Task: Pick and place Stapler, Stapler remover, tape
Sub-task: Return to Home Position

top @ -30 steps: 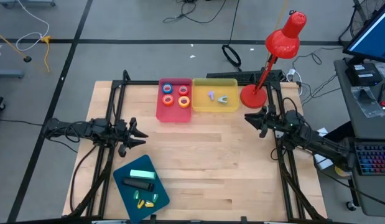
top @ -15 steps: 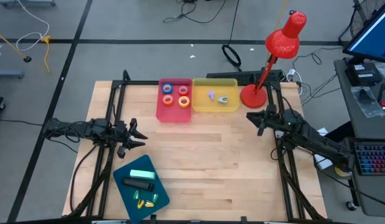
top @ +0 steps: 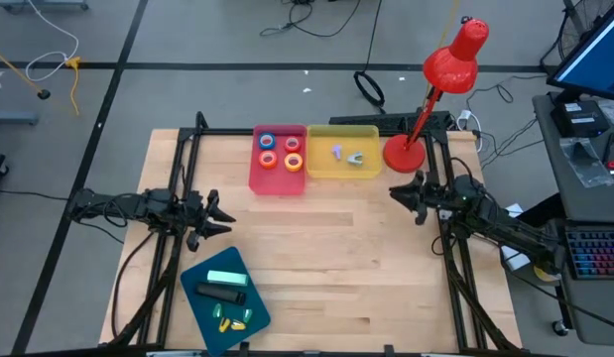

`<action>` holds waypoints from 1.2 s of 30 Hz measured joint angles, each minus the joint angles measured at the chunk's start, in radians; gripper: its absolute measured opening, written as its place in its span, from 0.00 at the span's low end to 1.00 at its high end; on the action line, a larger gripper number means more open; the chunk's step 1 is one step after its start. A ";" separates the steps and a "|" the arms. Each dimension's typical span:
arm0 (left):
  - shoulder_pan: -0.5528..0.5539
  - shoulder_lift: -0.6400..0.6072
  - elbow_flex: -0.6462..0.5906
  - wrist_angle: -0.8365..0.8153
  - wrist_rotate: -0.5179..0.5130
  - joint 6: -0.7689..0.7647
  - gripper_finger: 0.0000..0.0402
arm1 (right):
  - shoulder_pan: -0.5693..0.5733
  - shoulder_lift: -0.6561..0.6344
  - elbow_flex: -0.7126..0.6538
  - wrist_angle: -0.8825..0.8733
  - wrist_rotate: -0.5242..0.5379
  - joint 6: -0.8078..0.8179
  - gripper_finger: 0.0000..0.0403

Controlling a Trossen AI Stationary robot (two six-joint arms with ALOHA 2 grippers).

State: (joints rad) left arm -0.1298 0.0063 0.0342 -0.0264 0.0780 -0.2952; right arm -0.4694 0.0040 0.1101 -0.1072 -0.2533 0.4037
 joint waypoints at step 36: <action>0.000 0.000 0.000 0.001 0.000 -0.027 0.32 | 0.000 0.005 -0.006 0.207 -0.270 0.134 0.21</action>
State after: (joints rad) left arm -0.1295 0.0063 0.0341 -0.0254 0.0776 -0.3218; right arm -0.4694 0.0090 0.1040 0.0994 -0.5232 0.5381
